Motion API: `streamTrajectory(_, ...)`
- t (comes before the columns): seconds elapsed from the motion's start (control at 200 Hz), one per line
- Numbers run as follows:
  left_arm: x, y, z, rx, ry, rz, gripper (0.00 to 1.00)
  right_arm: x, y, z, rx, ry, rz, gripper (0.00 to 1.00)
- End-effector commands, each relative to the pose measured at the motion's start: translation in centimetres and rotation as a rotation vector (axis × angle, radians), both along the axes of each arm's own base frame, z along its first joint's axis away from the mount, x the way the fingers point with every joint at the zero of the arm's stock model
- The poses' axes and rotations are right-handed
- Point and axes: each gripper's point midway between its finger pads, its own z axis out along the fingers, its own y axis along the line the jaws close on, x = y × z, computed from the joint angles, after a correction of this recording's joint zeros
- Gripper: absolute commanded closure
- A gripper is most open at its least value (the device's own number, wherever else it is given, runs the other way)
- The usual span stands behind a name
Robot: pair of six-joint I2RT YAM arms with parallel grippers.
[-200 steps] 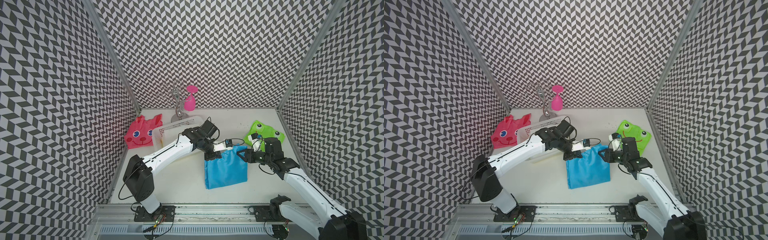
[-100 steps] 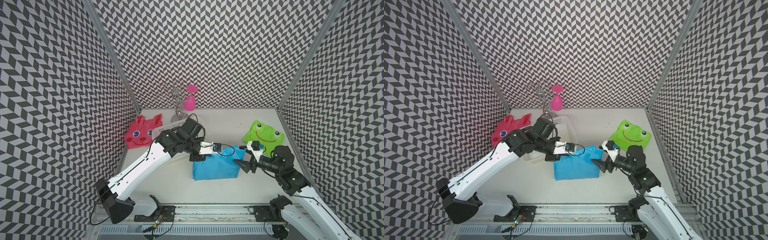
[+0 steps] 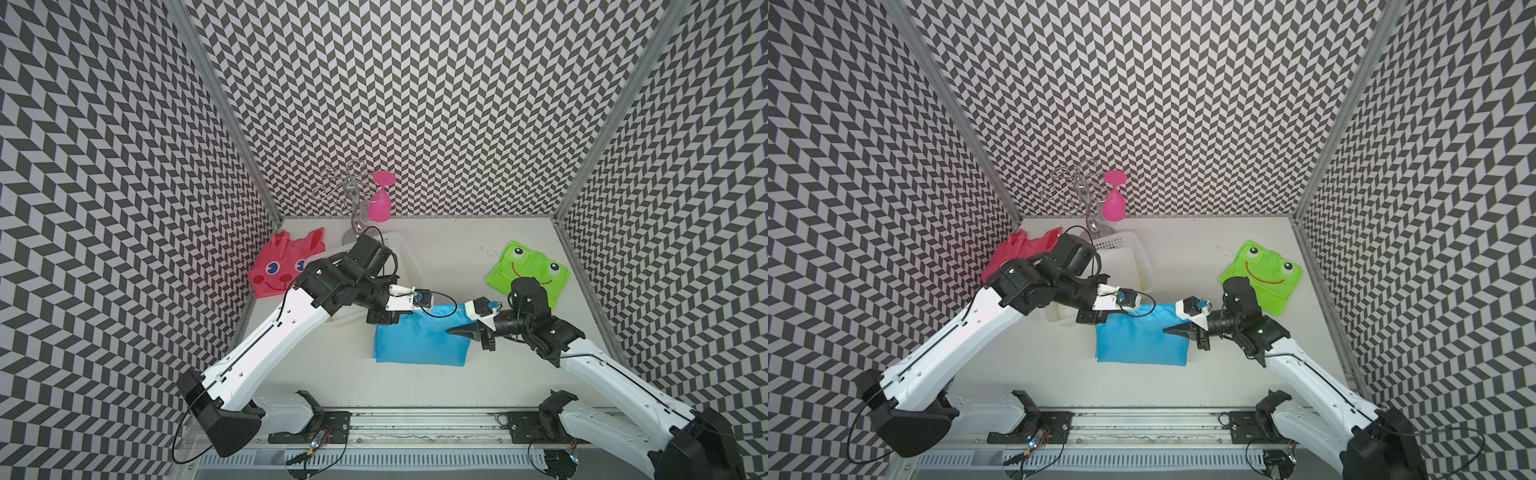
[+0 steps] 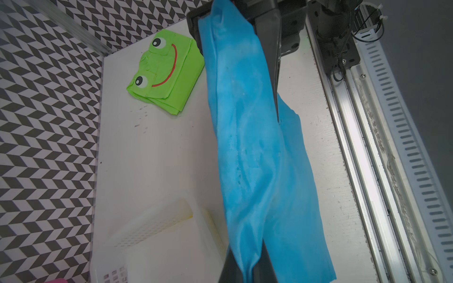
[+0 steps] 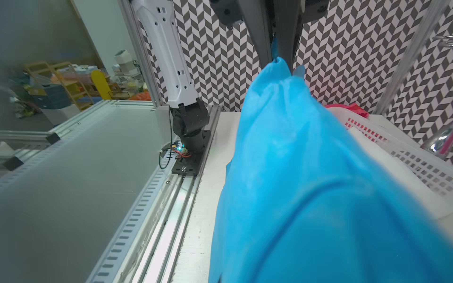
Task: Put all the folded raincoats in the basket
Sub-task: Place the raincoat in the basket.
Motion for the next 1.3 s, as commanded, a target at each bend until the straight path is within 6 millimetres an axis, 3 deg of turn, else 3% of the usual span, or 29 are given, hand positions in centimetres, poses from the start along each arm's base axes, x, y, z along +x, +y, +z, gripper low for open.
streamTrajectory(0.0, 0.6, 1.5, 1.1, -0.027, -0.048, 0.023, 1.00, 0.5, 1.0, 3.4, 0.085, -0.074, 0.061, 1.00)
streamTrajectory(0.18, 4.7, 5.5, 1.1, -0.033, -0.127, 0.172, 1.00, 4.3, 3.0, 4.0, 0.077, 0.028, 0.031, 1.00)
streamTrajectory(0.381, 9.6, 10.4, 0.2, 0.012, -0.147, 0.332, 1.00, 11.0, 6.5, 4.0, 0.012, 0.183, -0.118, 1.00)
streamTrajectory(0.576, 15.8, 16.5, -1.5, 0.001, -0.100, 0.527, 1.00, 17.5, 10.4, 2.5, -0.048, 0.270, -0.233, 1.00)
streamTrajectory(0.766, 20.9, 20.1, -4.9, 0.029, -0.048, 0.654, 1.00, 22.8, 13.4, -0.1, -0.067, 0.349, -0.345, 1.00)
streamTrajectory(0.911, 24.4, 21.2, -6.7, 0.057, -0.013, 0.716, 1.00, 24.9, 15.0, -2.4, -0.096, 0.365, -0.373, 1.00)
streamTrajectory(1.047, 26.6, 22.3, -10.3, 0.107, -0.017, 0.758, 1.00, 26.2, 15.9, -4.0, -0.104, 0.373, -0.372, 1.00)
streamTrajectory(1.072, 26.9, 22.6, -11.0, 0.117, -0.017, 0.767, 1.00, 26.3, 16.0, -4.1, -0.103, 0.372, -0.374, 1.00)
streamTrajectory(1.082, 27.0, 22.7, -11.3, 0.119, -0.019, 0.769, 1.00, 27.8, 15.4, -4.7, -0.114, 0.369, -0.473, 0.97)
streamTrajectory(1.097, 27.2, 22.8, -11.6, 0.123, -0.019, 0.773, 1.00, 28.3, 15.2, -5.0, -0.117, 0.367, -0.501, 0.95)
streamTrajectory(1.297, 28.2, 22.8, -13.9, 0.109, 0.005, 0.798, 1.00, 30.1, 15.8, -7.2, -0.143, 0.369, -0.534, 0.87)
